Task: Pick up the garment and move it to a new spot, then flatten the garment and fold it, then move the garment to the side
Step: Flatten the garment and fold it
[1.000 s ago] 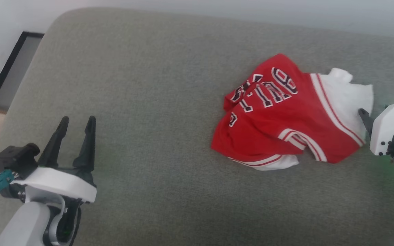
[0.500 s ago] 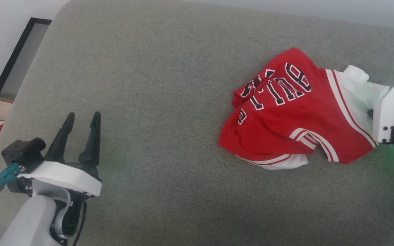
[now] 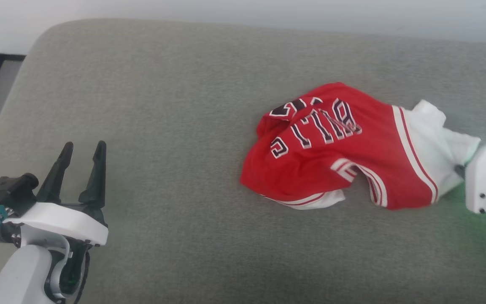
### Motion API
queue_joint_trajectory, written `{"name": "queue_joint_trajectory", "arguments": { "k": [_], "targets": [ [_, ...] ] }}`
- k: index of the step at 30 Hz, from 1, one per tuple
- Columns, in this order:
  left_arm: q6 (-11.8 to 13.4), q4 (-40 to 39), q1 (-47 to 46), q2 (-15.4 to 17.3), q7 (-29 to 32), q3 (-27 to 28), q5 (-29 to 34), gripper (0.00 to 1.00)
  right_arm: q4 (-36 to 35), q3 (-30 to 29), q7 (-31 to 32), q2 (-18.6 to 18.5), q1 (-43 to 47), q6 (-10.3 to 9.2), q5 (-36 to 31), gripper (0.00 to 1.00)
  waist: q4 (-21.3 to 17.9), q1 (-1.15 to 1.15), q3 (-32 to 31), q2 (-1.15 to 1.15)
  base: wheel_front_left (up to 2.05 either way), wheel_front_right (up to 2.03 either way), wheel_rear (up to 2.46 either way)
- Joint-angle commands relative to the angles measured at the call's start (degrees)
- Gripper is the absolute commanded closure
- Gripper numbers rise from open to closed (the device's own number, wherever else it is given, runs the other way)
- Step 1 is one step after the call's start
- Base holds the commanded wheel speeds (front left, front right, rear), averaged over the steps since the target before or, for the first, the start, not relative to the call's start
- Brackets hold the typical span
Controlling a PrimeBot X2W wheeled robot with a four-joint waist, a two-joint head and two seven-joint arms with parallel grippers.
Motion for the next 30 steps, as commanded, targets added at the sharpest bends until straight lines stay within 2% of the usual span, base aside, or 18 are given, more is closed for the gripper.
{"name": "queue_joint_trajectory", "arguments": {
  "k": [1,5,8,12,15,16,18,19,24,30],
  "targets": [
    [0.1,-0.4,0.4,0.3,0.0,0.3,0.6,0.0,-1.2,-0.9,0.6,-0.8,2.0,-0.02,0.7,1.0,-1.3,0.0,-0.7,0.0,0.0,0.0,0.0],
    [0.6,-1.0,1.2,1.0,0.4,0.5,0.3,0.0,-6.4,-5.1,2.7,-1.6,8.3,-0.02,0.8,1.0,-2.8,0.0,-1.1,0.0,0.0,0.0,0.0],
    [0.6,-1.4,1.2,1.1,0.6,0.5,0.2,0.0,-10.6,-9.3,3.9,-0.7,13.3,-0.02,0.4,1.0,-3.7,0.0,-1.1,0.0,0.0,0.0,0.0],
    [0.8,-1.7,0.9,1.5,1.0,0.4,0.1,0.0,-14.0,-14.5,5.4,2.4,18.4,-0.01,-1.3,1.0,-4.6,0.0,-0.7,0.0,0.0,0.0,0.0],
    [0.6,-1.8,0.2,1.4,1.3,0.1,-0.1,0.0,-13.6,-17.3,6.1,5.7,19.8,-0.01,-2.8,1.0,-4.9,0.0,-0.3,0.0,0.0,0.0,0.0],
    [0.5,-1.7,-0.1,1.4,1.4,0.0,-0.1,0.0,-13.1,-18.0,5.8,6.8,19.6,0.0,-3.2,0.97,-5.0,0.0,-0.2,0.0,0.0,0.0,0.0],
    [0.2,-1.4,-0.4,1.3,1.7,-0.3,-0.1,0.0,-11.4,-18.6,5.7,8.5,18.8,0.0,-4.4,0.44,-5.0,0.0,-0.1,0.0,0.0,0.0,0.0],
    [0.1,-1.3,-0.5,1.2,1.9,-0.6,-0.2,0.0,-10.5,-19.1,5.5,9.3,18.5,0.0,-4.8,0.0,-5.0,0.0,-0.2,0.0,0.0,0.0,0.0],
    [-0.3,-1.1,-1.5,1.6,3.7,-1.6,-0.3,0.0,-8.7,-19.3,5.2,11.1,17.2,-0.02,-6.7,0.0,-5.1,0.0,-1.0,0.0,0.0,0.0,0.0],
    [-0.8,-2.3,-1.2,2.9,6.8,-2.4,-0.9,0.0,-12.1,-19.6,4.8,10.2,16.4,-0.01,-7.3,0.0,-6.2,0.0,-2.8,0.0,0.0,0.0,0.0]
  ]
}}
